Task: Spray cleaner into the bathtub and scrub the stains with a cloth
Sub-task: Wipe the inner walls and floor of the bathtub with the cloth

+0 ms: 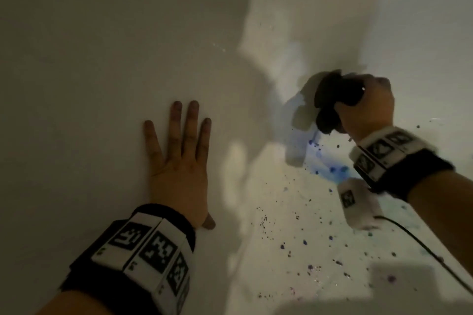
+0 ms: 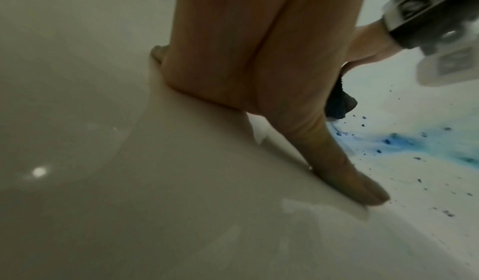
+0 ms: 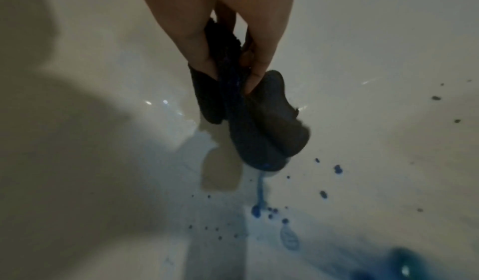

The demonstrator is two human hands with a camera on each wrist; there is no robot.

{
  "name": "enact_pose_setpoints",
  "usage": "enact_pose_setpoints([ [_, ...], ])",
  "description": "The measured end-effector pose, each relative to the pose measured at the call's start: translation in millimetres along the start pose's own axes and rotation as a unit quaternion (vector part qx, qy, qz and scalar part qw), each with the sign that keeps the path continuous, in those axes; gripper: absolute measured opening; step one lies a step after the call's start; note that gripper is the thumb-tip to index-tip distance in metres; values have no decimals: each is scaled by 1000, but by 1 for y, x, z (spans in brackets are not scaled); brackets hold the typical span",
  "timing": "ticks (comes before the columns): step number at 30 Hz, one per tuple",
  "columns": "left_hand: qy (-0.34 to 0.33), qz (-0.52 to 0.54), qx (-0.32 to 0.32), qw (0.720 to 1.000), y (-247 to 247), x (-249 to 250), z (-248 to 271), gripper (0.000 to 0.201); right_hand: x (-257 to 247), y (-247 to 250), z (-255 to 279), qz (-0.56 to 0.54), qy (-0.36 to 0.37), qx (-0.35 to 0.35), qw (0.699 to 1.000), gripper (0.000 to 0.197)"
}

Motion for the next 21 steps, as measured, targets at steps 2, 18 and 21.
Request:
enact_pose_setpoints([
  [2, 1, 0, 1, 1000, 0, 0, 1, 158, -2, -22, -17, 2, -11, -37, 999, 26],
  [18, 9, -4, 11, 1000, -1, 4, -4, 160, 28, -80, 168, 153, 280, -370, 873, 46],
  [21, 8, -5, 13, 1000, 0, 4, -3, 161, 45, -66, 156, 39, 150, -260, 953, 9],
])
Point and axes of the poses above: each hand's wrist, its own z-axis away from the middle knuckle, its own y-axis out of the back of the hand, x = y × z, the point moved 1 cm from there along -z, towards the middle knuckle, and after that the axes turned 9 degrees about y, right-handed, at the moved point
